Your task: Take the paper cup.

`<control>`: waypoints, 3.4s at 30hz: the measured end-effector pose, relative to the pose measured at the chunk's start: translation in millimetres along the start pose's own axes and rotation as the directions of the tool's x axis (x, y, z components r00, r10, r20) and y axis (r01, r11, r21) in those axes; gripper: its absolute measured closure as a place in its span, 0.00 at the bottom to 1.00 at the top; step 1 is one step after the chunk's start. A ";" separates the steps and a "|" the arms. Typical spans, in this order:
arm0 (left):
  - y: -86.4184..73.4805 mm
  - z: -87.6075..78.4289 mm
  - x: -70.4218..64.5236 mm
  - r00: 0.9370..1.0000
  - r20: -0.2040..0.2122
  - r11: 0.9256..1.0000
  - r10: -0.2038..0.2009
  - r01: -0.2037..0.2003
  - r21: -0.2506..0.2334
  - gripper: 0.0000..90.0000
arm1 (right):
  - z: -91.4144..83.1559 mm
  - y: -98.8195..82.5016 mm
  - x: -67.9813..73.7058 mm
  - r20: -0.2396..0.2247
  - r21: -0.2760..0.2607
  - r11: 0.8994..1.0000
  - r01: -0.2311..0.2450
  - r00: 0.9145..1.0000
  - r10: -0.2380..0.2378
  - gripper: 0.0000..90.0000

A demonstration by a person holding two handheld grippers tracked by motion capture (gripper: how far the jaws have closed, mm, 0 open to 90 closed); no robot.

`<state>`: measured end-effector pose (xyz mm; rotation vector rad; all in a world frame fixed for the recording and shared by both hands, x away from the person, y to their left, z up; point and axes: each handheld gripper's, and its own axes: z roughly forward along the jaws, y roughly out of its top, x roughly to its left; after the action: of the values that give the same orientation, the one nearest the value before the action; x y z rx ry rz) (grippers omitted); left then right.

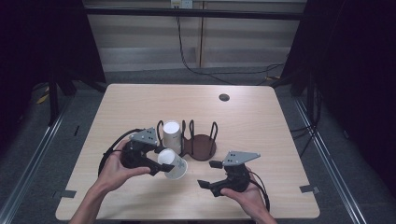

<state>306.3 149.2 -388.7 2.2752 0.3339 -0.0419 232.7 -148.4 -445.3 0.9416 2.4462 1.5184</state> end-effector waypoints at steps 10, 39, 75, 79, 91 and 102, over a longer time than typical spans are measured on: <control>3.6 6.3 -1.1 1.000 0.027 1.000 0.014 -0.014 -0.007 0.41 | 13.7 19.7 -0.6 -0.058 -0.048 0.998 0.038 0.997 -0.041 0.22; 16.6 4.7 -14.9 0.995 0.101 0.999 0.017 -0.012 -0.043 0.41 | 47.2 19.4 8.4 -0.132 -0.110 0.988 0.111 0.983 -0.125 0.22; 6.6 4.2 -9.6 0.994 0.108 0.999 -0.014 0.019 -0.042 0.25 | 47.5 21.6 8.5 -0.122 0.001 0.982 0.187 0.975 -0.185 0.33; 1.5 -1.7 -5.8 0.995 0.098 0.999 -0.010 0.013 -0.036 0.23 | 48.3 23.7 7.2 -0.121 0.028 0.984 0.178 0.977 -0.174 0.33; -4.7 -2.6 -3.0 0.997 0.079 1.000 -0.008 0.010 -0.024 0.22 | 41.6 44.5 -5.7 -0.110 0.136 0.974 0.180 0.980 -0.166 0.34; -9.5 5.6 -4.5 0.996 0.085 1.000 0.016 -0.017 0.018 0.23 | 47.3 41.8 -4.4 -0.127 0.227 0.953 0.199 0.977 -0.173 0.34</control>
<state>300.0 150.1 -398.8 2.2871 0.2711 -0.1337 273.8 -101.5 -434.4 0.6525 2.7503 1.2637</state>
